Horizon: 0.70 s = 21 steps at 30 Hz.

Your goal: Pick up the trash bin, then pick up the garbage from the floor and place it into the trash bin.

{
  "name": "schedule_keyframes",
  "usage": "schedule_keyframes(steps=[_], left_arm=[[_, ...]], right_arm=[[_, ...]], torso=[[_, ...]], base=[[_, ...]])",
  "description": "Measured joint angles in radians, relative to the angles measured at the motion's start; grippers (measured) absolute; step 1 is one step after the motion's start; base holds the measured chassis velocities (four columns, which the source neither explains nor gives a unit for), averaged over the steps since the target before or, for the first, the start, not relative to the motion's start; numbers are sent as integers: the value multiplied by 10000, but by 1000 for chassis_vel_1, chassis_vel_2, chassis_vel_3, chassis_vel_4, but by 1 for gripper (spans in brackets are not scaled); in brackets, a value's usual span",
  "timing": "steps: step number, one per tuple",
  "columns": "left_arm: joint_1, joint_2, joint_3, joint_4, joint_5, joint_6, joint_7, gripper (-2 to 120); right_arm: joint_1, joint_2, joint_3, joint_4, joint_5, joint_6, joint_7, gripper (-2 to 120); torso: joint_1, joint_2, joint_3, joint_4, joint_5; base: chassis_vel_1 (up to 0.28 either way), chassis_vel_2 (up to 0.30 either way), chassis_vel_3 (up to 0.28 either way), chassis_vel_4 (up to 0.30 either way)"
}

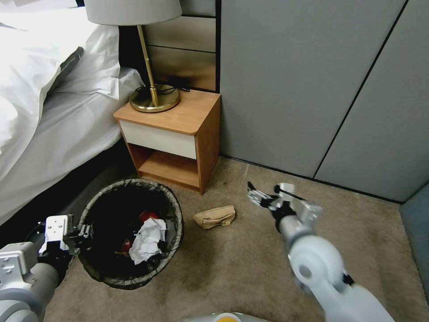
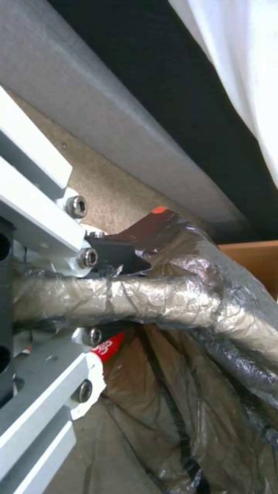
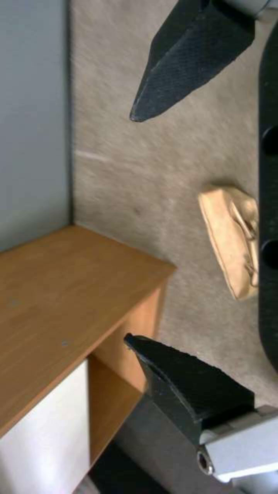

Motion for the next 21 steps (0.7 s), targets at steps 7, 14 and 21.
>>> schedule_keyframes(steps=[7, 14, 21], left_arm=[[72, -25, -189, 0, 5, 0, -13, 1], [65, -128, -53, 0, 58, 0, -32, 1], [65, -132, 63, 0, 93, 0, -41, 1]], right_arm=[[1553, 472, -851, -1639, 2196, -204, 1347, 100], [2347, 833, -1179, -2584, 3709, -212, 2405, 100], [2751, 1183, -1312, -3477, 4159, -169, 2771, 100]], torso=[[0, 0, 0, -2, 1], [0, 0, 0, -2, -1], [0, 0, 0, -3, 0]], base=[[0, 0, 0, 0], [0, 0, 0, 0], [0, 0, 0, 0]])
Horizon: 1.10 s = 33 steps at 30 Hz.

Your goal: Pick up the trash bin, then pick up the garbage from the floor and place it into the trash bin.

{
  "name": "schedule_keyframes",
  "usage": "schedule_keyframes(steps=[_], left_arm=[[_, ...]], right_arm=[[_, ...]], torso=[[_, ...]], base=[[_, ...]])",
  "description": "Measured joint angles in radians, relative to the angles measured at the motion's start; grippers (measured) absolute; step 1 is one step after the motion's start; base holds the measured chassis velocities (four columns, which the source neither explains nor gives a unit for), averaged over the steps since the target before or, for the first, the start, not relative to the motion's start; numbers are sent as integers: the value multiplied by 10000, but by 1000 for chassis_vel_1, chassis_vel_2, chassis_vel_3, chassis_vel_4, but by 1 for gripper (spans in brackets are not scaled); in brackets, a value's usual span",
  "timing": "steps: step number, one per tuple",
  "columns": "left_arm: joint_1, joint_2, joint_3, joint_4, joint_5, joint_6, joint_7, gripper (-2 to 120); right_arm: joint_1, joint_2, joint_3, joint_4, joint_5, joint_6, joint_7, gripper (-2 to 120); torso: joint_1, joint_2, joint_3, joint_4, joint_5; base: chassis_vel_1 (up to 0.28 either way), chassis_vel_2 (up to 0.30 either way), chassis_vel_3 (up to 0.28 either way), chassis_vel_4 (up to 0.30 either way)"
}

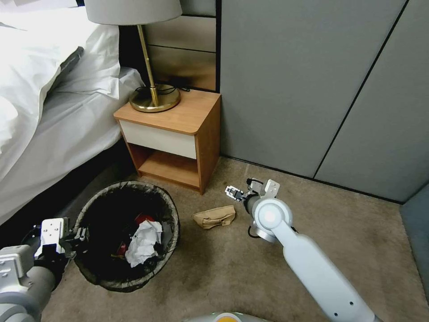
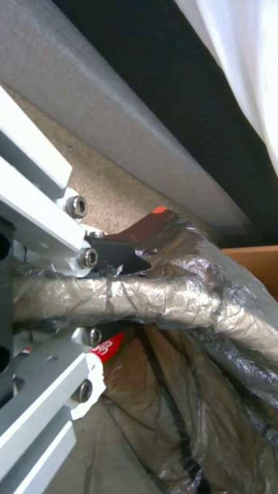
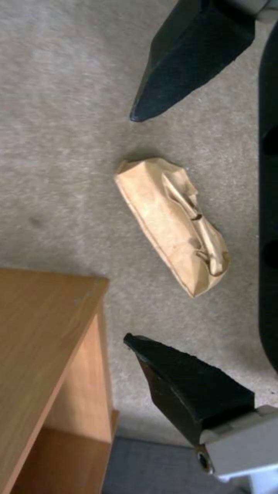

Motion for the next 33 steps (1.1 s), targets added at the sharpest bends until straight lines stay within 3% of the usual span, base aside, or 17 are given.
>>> schedule_keyframes(steps=[15, 33], left_arm=[[37, 65, 143, 0, 17, 0, -5, 1], [125, 101, 176, 0, 52, 0, -3, 1]], right_arm=[[837, 883, -52, -2521, 245, 112, -109, 100], [1296, 1527, -35, -4524, 90, 136, -976, 100]], torso=[[0, 0, 0, 1, 1], [-1, 0, -1, 0, 0]], base=[[0, 0, 0, 0], [0, 0, 0, 0]])
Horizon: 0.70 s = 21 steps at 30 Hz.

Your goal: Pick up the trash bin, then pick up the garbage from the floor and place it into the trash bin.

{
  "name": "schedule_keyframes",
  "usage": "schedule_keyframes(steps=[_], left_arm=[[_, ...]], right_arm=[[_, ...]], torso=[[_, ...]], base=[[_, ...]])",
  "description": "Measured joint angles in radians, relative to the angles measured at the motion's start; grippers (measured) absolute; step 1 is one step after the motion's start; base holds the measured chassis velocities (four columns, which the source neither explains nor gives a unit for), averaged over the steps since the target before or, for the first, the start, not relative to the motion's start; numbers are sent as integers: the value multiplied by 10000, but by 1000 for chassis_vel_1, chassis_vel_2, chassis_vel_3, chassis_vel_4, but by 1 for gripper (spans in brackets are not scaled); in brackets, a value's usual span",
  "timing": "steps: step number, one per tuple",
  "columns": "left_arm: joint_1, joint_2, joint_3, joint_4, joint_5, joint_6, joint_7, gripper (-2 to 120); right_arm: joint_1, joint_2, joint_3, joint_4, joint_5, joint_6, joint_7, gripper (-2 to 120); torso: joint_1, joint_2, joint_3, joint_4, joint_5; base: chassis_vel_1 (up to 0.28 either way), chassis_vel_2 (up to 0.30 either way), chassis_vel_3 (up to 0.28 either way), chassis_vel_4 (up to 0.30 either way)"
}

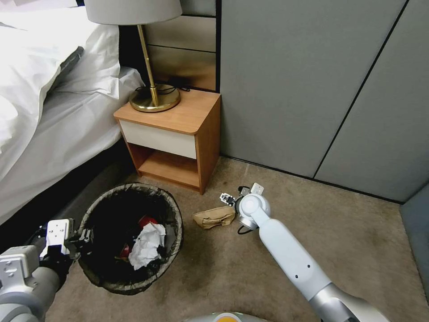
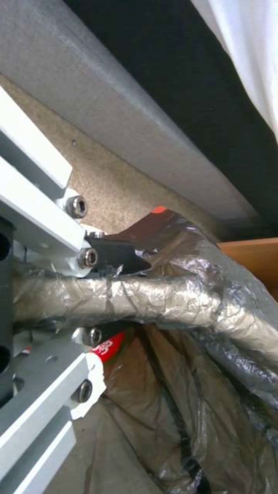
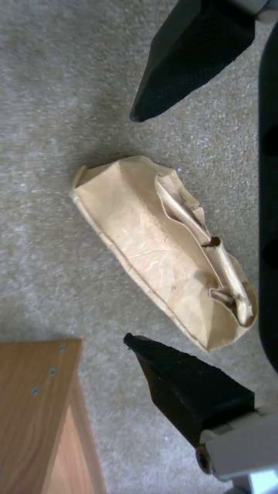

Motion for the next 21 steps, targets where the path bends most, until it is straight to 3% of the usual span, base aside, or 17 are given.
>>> schedule_keyframes(steps=[21], left_arm=[[43, 15, 97, 0, 67, 0, 12, 1]], right_arm=[[356, 660, -128, -1993, -164, 284, -564, 100]], torso=[[1, 0, 0, 0, 0]], base=[[0, 0, 0, 0]])
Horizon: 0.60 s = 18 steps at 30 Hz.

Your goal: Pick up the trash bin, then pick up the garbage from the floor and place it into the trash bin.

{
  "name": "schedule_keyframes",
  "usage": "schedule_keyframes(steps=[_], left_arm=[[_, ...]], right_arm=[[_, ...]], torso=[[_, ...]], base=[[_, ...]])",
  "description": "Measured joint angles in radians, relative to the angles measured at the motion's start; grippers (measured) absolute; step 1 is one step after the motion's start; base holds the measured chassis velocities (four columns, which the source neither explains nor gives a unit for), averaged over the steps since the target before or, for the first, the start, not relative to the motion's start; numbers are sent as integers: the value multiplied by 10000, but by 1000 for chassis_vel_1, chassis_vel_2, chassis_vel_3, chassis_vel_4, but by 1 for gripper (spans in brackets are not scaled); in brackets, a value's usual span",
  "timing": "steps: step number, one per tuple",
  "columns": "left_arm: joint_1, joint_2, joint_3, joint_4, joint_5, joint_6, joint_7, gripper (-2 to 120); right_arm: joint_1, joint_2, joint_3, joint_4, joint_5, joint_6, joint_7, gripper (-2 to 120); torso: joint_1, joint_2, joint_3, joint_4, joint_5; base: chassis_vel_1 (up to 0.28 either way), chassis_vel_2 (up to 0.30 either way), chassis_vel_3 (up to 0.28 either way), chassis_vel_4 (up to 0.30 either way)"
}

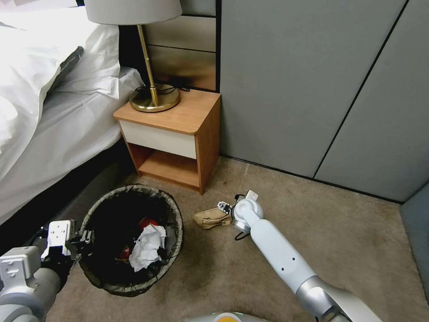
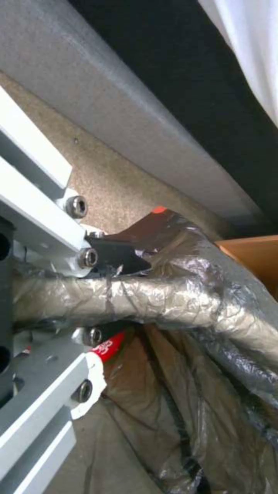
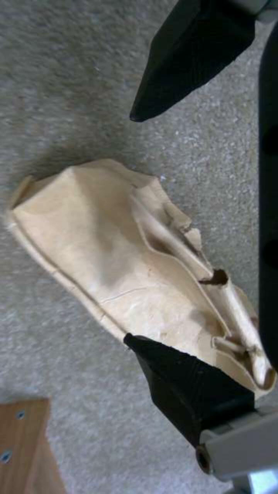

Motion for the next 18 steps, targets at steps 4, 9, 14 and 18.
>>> schedule_keyframes(steps=[4, 9, 14, 18], left_arm=[[3, 1, 2, 0, 2, 0, 3, 1], [3, 7, 11, 0, 4, 0, 8, 1], [4, 11, 30, 0, 4, 0, 12, 1], [6, 18, 33, 0, 4, 0, 14, 1]], right_arm=[[7, 61, -20, -130, -52, 24, -85, 100], [33, 162, -138, -340, -77, 102, -166, 100], [37, 218, -330, -472, -76, 211, -217, 100], [39, 285, -412, -581, -76, 279, -262, 100]], torso=[[0, 0, 0, 0, 0], [0, 0, 0, 0, 0], [0, 0, 0, 0, 0], [0, 0, 0, 0, 0]], base=[[0, 0, 0, 0], [0, 0, 0, 0], [0, 0, 0, 0], [0, 0, 0, 0]])
